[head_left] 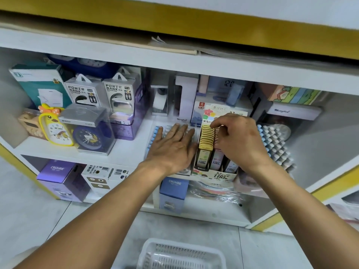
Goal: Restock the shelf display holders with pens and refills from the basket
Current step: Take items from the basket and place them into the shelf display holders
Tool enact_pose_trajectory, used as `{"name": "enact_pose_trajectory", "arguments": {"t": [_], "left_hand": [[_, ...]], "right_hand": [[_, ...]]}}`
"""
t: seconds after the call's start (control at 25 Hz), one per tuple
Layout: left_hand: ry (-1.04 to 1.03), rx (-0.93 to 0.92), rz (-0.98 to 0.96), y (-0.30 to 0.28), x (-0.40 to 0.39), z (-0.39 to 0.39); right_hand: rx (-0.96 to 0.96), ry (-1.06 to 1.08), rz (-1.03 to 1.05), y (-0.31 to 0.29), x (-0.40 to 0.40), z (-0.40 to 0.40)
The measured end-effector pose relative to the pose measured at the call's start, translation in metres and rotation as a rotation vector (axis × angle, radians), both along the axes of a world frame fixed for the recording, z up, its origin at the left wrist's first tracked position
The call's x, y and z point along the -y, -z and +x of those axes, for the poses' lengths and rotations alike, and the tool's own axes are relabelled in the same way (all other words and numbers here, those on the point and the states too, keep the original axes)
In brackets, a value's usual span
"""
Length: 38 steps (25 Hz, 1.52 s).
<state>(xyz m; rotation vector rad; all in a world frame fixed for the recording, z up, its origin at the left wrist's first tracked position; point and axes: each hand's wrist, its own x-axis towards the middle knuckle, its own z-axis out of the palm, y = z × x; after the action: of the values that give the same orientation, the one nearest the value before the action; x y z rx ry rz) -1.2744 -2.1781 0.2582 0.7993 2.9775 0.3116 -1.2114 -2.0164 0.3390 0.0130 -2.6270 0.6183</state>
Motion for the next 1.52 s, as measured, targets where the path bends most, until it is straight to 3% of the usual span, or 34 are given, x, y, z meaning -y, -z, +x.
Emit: {"name": "enact_pose_trajectory", "arguments": {"t": [0.24,0.36,0.72,0.8,0.96,1.04,1.12,1.24,1.36,1.52], "left_hand": [[-0.006,-0.026,-0.017,0.000,-0.001,-0.005],[-0.022,-0.074,0.013,-0.004,0.003,-0.004],[-0.030,-0.040,-0.043,-0.002,0.009,0.001],[-0.025,-0.059,0.060,-0.011,0.008,0.004],[0.072,-0.205,0.570,-0.040,0.001,0.018],[0.216,-0.189,0.510,-0.048,-0.003,0.026],[0.308,-0.141,0.298,-0.045,-0.006,0.030],[0.302,-0.068,0.100,-0.032,-0.012,0.031],[0.268,-0.049,0.081,-0.022,-0.022,0.032],[0.243,0.043,0.197,-0.021,-0.020,0.032]], "right_hand": [[0.147,0.068,0.033,-0.005,-0.006,0.014],[0.126,0.067,0.104,-0.010,-0.010,0.020],[0.337,0.000,0.116,-0.010,-0.013,0.030],[0.312,0.021,0.140,-0.015,-0.017,0.031],[0.294,0.149,0.215,-0.031,-0.041,0.035],[0.364,0.110,0.276,-0.034,-0.049,0.040],[0.500,0.011,0.447,-0.031,-0.047,0.046],[0.640,-0.015,0.706,-0.020,-0.036,0.045],[0.678,0.024,0.795,-0.007,-0.023,0.040],[0.680,0.067,0.842,-0.004,-0.016,0.039]]}}
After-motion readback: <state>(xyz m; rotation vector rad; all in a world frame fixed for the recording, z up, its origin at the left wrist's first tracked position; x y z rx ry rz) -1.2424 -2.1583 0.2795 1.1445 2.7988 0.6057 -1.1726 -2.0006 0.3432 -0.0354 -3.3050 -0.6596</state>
